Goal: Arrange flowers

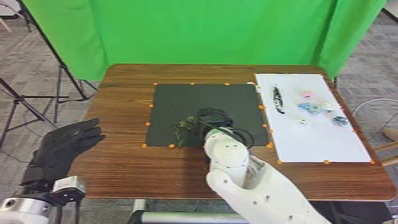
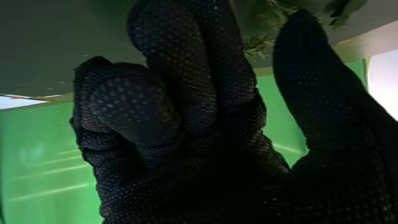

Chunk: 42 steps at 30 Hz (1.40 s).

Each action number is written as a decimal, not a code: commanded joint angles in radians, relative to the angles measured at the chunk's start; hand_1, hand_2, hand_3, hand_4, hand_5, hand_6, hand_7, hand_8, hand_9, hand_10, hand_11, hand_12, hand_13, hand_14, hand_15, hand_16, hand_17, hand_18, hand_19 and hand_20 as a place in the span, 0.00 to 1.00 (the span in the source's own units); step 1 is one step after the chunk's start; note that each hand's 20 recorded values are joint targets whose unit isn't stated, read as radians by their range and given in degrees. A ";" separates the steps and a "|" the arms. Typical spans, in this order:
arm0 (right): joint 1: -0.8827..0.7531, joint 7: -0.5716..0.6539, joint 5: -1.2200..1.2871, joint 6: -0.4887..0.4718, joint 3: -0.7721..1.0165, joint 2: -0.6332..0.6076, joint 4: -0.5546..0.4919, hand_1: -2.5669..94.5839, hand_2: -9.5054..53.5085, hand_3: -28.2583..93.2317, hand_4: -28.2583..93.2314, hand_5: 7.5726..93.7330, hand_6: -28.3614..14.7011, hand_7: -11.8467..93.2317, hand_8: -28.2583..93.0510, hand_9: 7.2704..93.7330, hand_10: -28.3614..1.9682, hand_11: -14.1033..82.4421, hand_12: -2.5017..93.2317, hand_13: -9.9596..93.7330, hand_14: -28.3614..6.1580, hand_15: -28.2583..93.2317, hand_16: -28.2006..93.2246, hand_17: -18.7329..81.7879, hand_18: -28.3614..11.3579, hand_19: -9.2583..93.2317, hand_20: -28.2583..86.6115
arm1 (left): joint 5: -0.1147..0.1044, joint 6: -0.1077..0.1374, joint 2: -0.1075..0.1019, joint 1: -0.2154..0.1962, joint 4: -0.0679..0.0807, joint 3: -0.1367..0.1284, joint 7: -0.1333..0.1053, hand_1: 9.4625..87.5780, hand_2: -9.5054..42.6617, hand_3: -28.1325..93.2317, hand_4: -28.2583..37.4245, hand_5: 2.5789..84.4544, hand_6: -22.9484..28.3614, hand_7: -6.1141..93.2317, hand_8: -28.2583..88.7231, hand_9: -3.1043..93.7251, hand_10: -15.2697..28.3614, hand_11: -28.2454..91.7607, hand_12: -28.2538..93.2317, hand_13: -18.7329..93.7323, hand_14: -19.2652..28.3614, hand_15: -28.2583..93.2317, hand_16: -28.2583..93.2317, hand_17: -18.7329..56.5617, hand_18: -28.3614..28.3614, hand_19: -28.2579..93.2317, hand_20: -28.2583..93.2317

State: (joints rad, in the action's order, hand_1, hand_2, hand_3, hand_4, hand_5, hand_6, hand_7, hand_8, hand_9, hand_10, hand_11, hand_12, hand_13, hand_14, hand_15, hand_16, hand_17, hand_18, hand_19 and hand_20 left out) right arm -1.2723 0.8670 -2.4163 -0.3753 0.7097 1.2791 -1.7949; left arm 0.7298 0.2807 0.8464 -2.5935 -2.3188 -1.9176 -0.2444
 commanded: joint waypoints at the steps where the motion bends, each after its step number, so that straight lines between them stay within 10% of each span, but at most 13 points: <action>1: 0.024 0.029 0.050 -0.001 -0.009 -0.034 -0.063 0.36 0.15 0.83 0.06 0.89 0.56 0.40 0.17 0.92 0.39 0.55 0.27 0.86 0.44 0.80 0.43 0.56 0.00 1.00 0.34 | 0.001 0.010 0.009 -0.050 -0.015 -0.025 0.000 0.23 0.30 0.91 0.22 0.52 0.72 0.20 0.17 0.42 0.85 0.53 0.31 0.41 1.00 0.71 0.13 0.12 0.87 0.70 0.33; 22: 0.043 -0.111 0.112 0.186 0.157 -0.293 -0.151 0.30 0.29 0.83 0.07 0.82 0.51 0.39 0.17 0.84 0.27 0.54 0.27 0.78 0.35 0.81 0.42 0.49 0.00 0.96 0.28 | -0.040 0.071 -0.032 -0.097 -0.017 0.009 -0.103 0.22 0.30 0.91 0.22 0.53 0.72 0.20 0.17 0.42 0.85 0.53 0.30 0.41 1.00 0.71 0.13 0.12 0.87 0.70 0.33; 42: 0.125 -0.019 0.029 0.164 0.189 -0.358 0.126 0.29 0.20 0.89 0.05 0.65 0.33 0.31 0.16 0.58 0.09 0.56 0.24 0.56 0.17 0.84 0.36 0.42 0.00 0.95 0.29 | -0.032 0.056 -0.039 -0.028 0.000 0.074 -0.095 0.23 0.30 0.91 0.22 0.52 0.72 0.20 0.17 0.42 0.85 0.53 0.30 0.41 1.00 0.71 0.13 0.12 0.87 0.70 0.33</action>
State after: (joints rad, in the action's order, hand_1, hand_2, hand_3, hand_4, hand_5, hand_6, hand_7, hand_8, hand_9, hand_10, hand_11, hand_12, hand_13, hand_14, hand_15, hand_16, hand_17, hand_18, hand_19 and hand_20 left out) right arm -1.1051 0.7952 -2.3814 -0.1620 0.8477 0.9312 -1.6773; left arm 0.6970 0.3410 0.8023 -2.6170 -2.3222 -1.8480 -0.3428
